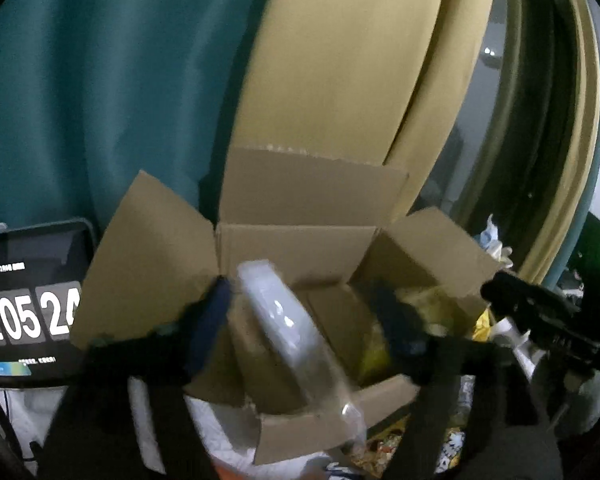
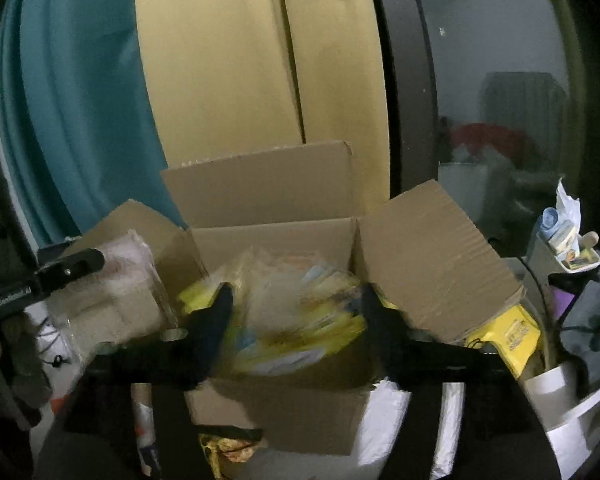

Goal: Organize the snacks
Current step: 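Carry both snacks into the cardboard box and open both grippers, then grasp the green-yellow snack bag with the right gripper while the left grasps the orange bag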

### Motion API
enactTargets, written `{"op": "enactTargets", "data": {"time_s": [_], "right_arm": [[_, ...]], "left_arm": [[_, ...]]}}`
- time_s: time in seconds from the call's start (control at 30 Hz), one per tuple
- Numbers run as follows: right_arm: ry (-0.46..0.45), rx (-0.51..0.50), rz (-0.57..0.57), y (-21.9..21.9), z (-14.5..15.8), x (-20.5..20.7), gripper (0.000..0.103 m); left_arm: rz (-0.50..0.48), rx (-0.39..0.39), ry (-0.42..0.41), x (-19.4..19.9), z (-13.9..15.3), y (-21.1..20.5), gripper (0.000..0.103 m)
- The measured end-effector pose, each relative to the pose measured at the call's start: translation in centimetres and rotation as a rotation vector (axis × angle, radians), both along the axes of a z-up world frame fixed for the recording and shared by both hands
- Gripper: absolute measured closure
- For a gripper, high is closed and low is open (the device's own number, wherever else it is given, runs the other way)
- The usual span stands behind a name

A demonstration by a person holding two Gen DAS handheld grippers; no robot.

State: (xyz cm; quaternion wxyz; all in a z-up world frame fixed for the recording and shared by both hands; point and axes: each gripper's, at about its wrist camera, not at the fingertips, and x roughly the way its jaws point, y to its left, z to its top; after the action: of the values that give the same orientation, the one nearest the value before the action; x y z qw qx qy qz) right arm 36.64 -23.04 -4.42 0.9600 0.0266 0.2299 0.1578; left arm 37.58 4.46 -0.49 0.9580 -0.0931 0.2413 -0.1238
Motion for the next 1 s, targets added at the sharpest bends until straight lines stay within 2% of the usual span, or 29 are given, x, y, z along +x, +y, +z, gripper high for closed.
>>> {"op": "enactTargets", "data": {"time_s": [0.2,0.47,0.83,1.0], "right_arm": [[0.048,-0.007,0.023,-0.2,-1.2,-2.0,0.029],[0.129,-0.021,0.071,0.8,-4.0,-4.7,0.029],[0.220,-0.033,0.107,2.0,-7.1,-7.3,0.029],[0.259,-0.034,0.111,2.4,-8.3,-7.5,0.029]], "left_arm": [[0.014,-0.016,-0.010,-2.5,0.6,1.0,0.026],[0.051,-0.029,0.037,-6.9,-1.6,3.1,0.025],[0.113,0.031,0.218,-10.0,-9.5,5.7,0.025],[0.131,0.095,0.281,-10.1,-12.6,7.1,0.025]]}}
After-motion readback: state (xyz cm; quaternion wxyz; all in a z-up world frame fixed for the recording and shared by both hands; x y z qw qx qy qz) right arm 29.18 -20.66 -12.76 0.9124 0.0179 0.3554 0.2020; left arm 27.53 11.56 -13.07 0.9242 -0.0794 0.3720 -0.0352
